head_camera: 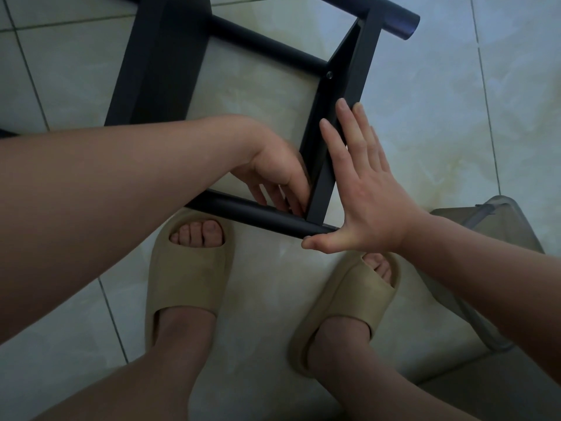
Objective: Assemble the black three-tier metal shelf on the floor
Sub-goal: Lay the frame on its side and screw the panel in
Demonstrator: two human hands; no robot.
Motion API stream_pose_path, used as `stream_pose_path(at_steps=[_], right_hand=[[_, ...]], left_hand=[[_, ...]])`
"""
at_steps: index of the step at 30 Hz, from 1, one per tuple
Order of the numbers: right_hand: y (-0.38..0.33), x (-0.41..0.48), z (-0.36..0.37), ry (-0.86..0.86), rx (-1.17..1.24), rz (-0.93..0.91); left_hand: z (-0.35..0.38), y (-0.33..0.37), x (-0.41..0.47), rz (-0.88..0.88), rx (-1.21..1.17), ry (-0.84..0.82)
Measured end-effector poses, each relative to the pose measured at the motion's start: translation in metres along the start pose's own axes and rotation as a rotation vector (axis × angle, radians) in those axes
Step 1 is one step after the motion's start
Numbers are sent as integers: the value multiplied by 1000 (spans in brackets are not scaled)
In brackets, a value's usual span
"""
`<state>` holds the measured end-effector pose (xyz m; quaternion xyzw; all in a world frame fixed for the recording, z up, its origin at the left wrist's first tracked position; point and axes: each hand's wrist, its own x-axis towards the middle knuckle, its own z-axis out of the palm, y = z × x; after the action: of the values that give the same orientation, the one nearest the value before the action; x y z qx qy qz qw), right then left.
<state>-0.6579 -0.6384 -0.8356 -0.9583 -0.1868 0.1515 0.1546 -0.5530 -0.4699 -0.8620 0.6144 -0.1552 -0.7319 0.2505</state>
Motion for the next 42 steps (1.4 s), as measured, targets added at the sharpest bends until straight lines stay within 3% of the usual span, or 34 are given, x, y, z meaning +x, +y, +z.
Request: stream_pose_path(at_steps=[30, 42], right_hand=[[-1, 0, -1, -18, 29, 13], [-2, 0, -1, -9, 30, 12]], left_hand=[[-8, 5, 1, 4, -42, -28], [-10, 9, -3, -18, 42, -53]])
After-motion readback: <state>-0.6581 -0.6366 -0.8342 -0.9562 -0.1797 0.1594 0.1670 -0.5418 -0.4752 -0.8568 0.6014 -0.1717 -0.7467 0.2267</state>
